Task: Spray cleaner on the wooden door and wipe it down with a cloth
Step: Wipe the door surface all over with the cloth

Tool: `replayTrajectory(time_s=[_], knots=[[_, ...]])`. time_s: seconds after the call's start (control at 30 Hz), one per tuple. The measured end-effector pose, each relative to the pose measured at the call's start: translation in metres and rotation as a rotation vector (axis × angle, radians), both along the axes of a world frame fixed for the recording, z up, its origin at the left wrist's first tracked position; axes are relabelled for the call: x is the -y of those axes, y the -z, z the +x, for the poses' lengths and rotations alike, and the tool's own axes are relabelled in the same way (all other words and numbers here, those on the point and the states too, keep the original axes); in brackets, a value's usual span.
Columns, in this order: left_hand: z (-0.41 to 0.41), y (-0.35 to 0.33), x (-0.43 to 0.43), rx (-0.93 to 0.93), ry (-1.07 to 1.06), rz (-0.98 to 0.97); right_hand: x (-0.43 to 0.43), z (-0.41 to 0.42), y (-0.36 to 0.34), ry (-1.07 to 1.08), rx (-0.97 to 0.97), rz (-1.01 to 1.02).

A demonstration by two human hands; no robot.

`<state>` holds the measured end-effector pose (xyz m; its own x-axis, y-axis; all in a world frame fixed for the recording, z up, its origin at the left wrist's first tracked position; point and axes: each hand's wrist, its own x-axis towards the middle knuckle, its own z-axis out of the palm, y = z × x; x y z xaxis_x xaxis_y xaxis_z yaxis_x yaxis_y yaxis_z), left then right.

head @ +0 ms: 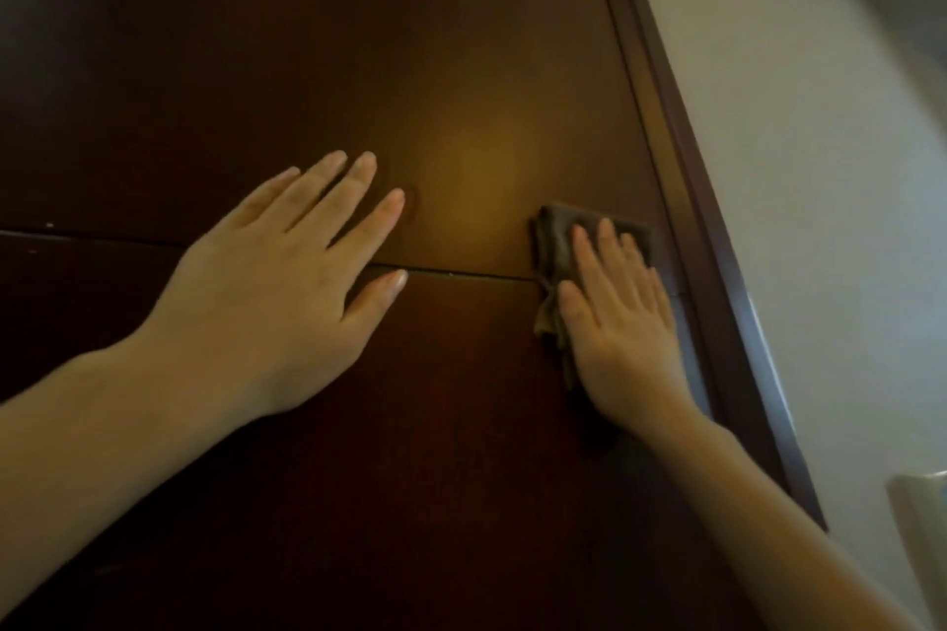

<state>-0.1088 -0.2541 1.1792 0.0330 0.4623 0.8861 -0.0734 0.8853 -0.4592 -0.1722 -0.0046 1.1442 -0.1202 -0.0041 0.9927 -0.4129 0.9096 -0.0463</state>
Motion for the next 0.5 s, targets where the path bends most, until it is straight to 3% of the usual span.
replayTrajectory(time_s=[0.2, 0.3, 0.4, 0.5], knots=[[0.016, 0.007, 0.049, 0.011, -0.082, 0.114, 0.026, 0.014, 0.008, -0.024, 0.065, -0.049], [0.017, 0.012, 0.044, -0.011, -0.087, 0.103, 0.072, 0.032, 0.018, -0.001, 0.017, 0.052], [0.020, 0.012, 0.045, -0.031, -0.086, 0.089, 0.117, 0.042, 0.037, -0.029, -0.153, 0.213], [0.025, 0.012, 0.053, -0.026, -0.077, 0.064, 0.122, 0.038, 0.030, -0.042, -0.207, 0.282]])
